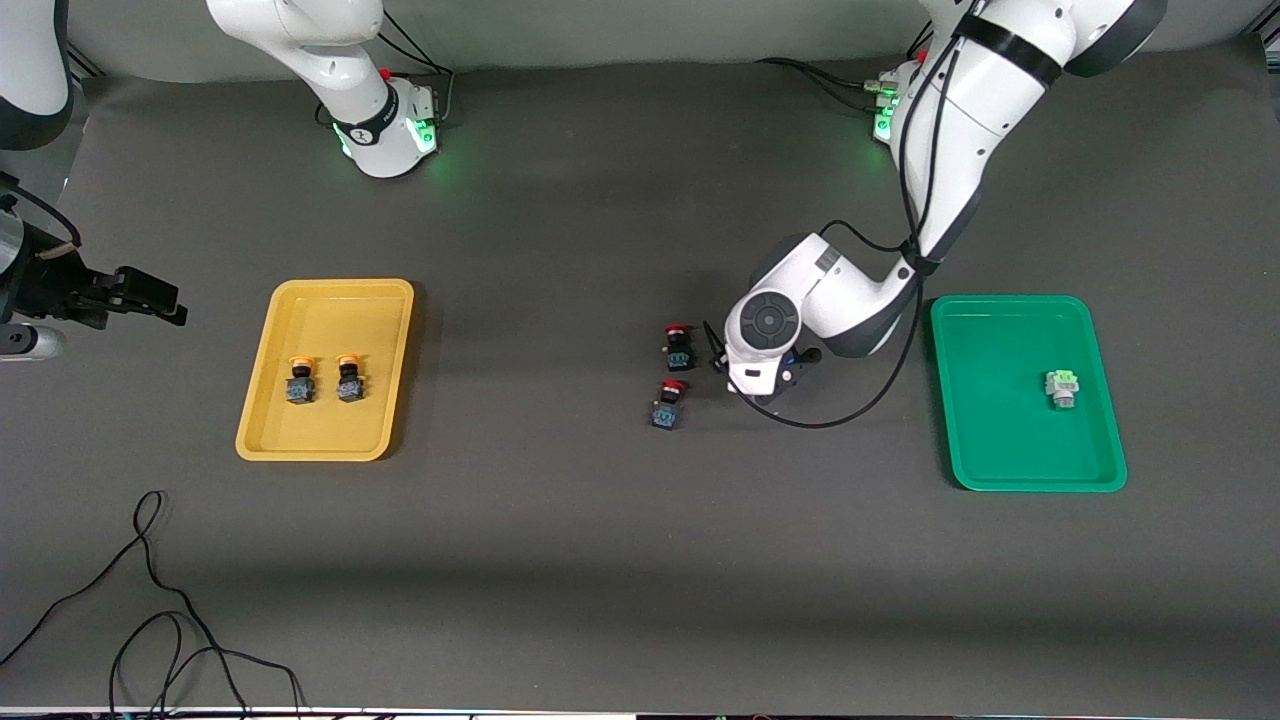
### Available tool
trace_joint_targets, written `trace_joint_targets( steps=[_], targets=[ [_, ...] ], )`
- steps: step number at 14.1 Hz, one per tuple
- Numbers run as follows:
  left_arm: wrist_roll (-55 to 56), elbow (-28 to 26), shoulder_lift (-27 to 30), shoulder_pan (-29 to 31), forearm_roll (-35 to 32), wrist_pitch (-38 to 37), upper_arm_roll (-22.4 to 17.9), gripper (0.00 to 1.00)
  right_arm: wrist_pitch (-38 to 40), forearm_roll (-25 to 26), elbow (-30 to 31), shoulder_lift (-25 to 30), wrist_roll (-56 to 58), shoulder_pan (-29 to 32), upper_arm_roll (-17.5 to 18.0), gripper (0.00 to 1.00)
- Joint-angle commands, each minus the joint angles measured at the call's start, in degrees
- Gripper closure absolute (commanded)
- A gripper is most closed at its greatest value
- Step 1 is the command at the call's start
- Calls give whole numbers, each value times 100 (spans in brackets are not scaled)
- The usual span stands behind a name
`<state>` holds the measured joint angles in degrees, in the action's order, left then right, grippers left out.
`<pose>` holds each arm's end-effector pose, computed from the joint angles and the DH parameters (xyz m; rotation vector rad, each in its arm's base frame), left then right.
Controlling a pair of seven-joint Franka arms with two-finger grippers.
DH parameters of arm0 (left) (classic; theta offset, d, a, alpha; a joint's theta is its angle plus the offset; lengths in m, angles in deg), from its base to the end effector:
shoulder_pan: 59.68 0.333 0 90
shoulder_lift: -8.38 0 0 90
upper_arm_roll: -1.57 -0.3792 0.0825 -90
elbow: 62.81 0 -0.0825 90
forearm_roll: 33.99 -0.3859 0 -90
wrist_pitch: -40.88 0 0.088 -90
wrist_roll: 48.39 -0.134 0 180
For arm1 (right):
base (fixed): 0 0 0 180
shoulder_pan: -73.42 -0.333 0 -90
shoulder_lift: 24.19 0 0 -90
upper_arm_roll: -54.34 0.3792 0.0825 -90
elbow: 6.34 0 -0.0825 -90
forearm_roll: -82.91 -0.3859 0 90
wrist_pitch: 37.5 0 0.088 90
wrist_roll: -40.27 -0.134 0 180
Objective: Place green and yellow buttons in trays
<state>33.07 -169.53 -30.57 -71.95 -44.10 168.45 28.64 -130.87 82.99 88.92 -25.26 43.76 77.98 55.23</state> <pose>0.5125 -0.3853 0.1887 -2.8357 -0.9820 0.4004 0.5620 -0.0363 0.6117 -3.1384 0.0047 0.0810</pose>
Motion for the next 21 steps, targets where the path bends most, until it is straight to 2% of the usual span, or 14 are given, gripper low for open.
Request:
trace_joint_targets(
  steps=[1, 5, 10, 11, 14, 18, 21],
  targets=[
    [37, -42, 62, -91, -140, -83, -79, 100, -5, 124, 72, 133, -155, 28, 60, 0],
    [-875, 72, 579, -21, -413, -846, -70, 100, 3, 124, 1, 142, -155, 19, 60, 0],
    [-3288, 335, 1774, 453, -316, -2233, -8, 100, 294, 107, -60, 142, -155, 19, 60, 0],
    [-4008, 345, 2011, 576, -307, -2411, -43, 100, 302, 107, -60, 142, -147, 19, 60, 0],
    [-5688, 423, 2364, 1479, -211, -2929, -17, 100, 302, 89, -174, 72, -164, 19, 60, 0],
    [-7703, 328, 2603, 2595, -202, -3054, -61, 100, 302, 71, -236, 28, -164, 19, 60, 0],
    [-8374, -198, 2585, 3159, -219, -2415, -70, 100, 302, 71, -262, 37, -129, 27, 60, 0]
  ],
)
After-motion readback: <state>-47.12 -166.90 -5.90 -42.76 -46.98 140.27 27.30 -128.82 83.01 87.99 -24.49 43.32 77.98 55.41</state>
